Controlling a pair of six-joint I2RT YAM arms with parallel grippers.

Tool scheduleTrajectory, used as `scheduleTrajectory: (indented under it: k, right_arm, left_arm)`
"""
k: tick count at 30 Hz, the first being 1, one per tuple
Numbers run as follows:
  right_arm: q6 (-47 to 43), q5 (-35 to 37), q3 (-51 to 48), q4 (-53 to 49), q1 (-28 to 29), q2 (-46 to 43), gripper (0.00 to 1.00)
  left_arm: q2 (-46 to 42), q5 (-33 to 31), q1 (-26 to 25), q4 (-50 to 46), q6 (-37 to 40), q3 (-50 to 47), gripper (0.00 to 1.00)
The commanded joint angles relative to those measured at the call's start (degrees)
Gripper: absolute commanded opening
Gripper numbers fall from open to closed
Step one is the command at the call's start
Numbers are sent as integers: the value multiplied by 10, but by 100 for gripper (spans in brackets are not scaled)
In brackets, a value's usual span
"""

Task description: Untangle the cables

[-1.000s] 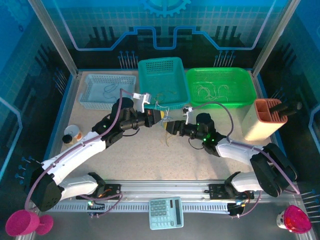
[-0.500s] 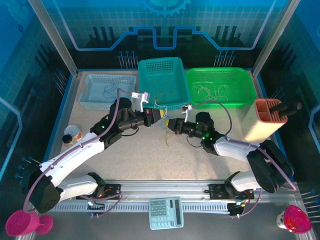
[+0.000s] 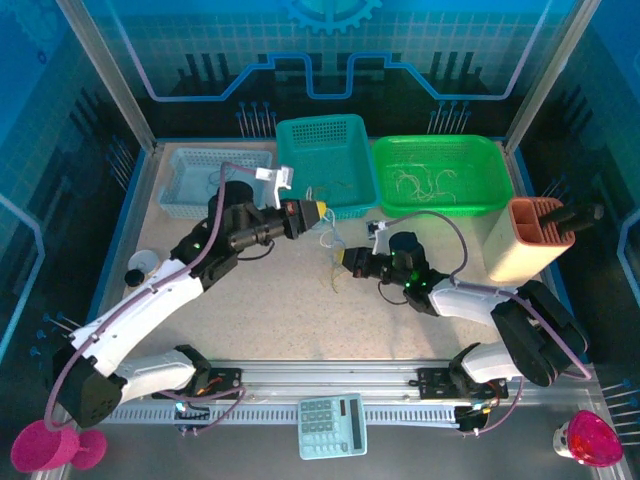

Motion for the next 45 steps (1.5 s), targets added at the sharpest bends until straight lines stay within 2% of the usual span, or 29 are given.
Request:
scheduleTrajectory:
  k: [1,9,14,15,17,19,20,23,28,34,45]
  right_arm:
    - [-24,47,-12,-55,-2,7,0]
    - [-25,77,-30,-89,-1,11,0]
    - [-40,66,-20,-112,-1,1,0]
    - [-45,62,-14,-124,1,-5,3]
    - [-63,56,7,-160,7,-26,32]
    - [-82,61,29,-207,14,-55,55]
    - [-91,62,43,-233,17,-71,61]
    - [-116,66,81,-293,18,-111,70]
    - [-156,69,129,-357,18,-164,74]
    - [-234,53,163,-313,18,-198,80]
    - [-273,35,266,-247,10,-130,79]
  left_arm:
    - [-10,24,17,-12,-9,47,0]
    - [6,68,54,13,-50,96,0]
    - [12,78,58,9,-45,110,0]
    - [12,78,59,9,-45,109,0]
    - [12,77,59,10,-44,102,0]
    - [12,79,60,13,-45,96,0]
    - [12,81,60,14,-46,92,0]
    - [15,83,59,22,-51,82,0]
    - [22,88,61,30,-65,77,0]
    - [28,101,60,42,-94,75,0]
    - [34,111,60,145,-210,29,0]
